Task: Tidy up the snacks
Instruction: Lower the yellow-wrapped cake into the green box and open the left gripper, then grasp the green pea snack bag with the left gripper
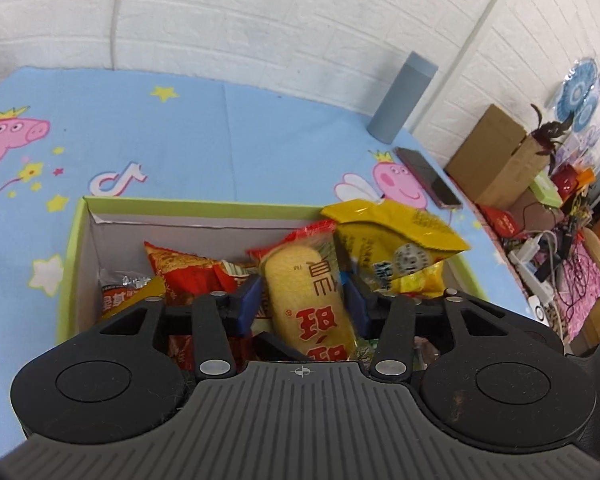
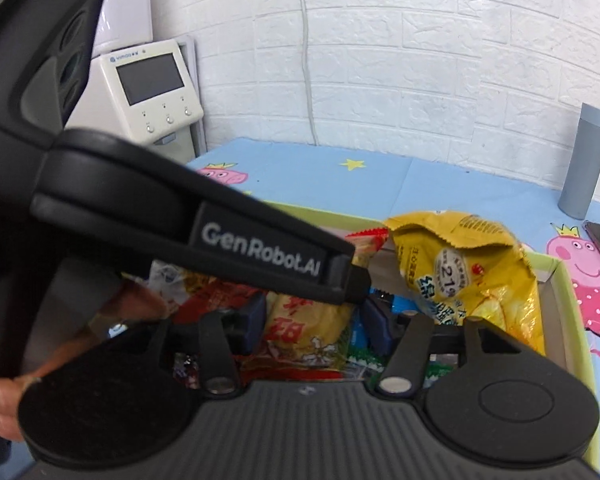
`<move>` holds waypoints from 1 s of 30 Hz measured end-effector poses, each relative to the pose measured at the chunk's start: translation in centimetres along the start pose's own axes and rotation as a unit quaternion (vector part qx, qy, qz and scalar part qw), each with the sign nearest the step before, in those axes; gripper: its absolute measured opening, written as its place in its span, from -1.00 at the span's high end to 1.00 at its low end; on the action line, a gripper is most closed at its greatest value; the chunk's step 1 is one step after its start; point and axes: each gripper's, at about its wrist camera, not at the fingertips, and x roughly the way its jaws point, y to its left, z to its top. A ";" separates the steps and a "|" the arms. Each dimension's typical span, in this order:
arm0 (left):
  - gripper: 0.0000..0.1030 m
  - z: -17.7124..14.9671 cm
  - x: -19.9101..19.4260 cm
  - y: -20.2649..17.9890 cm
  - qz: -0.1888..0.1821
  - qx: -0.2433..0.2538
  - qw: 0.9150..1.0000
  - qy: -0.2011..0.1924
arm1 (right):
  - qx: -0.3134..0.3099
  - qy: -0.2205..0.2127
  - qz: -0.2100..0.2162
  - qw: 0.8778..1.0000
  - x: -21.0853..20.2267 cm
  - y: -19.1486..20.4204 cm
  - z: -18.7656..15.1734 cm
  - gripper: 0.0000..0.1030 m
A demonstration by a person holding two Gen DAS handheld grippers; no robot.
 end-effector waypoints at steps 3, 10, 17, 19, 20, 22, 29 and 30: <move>-0.09 -0.4 -4.1 -1.2 -0.019 0.007 0.999 -0.045 | -0.011 -0.032 -0.019 0.999 -3.2 -0.2 0.3 -0.63; -0.18 -7.0 -12.3 -2.6 -0.041 0.047 0.996 -0.066 | -0.006 -0.074 -0.043 0.996 -14.3 1.8 -5.7 -0.76; 0.05 -16.1 -10.7 -1.9 -0.062 0.033 0.997 0.035 | 0.057 0.014 0.012 0.998 -17.3 7.1 -16.8 -0.76; 0.10 -16.5 -9.8 -1.8 -0.072 0.026 0.996 0.050 | 0.058 0.022 0.022 0.998 -16.5 8.1 -17.3 -0.76; 0.11 -16.6 -9.4 -1.7 -0.072 0.023 0.996 0.055 | 0.055 0.023 0.028 0.998 -17.5 9.2 -17.5 -0.76; 0.11 -16.4 -8.4 -1.5 -0.074 0.018 0.995 0.069 | 0.045 0.029 0.036 0.998 -16.6 9.8 -16.7 -0.76; 0.14 -18.4 -8.1 -1.9 -0.121 0.024 0.986 0.109 | 0.008 0.048 0.033 0.998 -13.5 9.6 -16.1 -0.77; 0.13 -18.9 -8.4 -2.0 -0.125 0.028 0.986 0.109 | 0.008 0.048 0.029 0.998 -13.6 9.5 -16.1 -0.77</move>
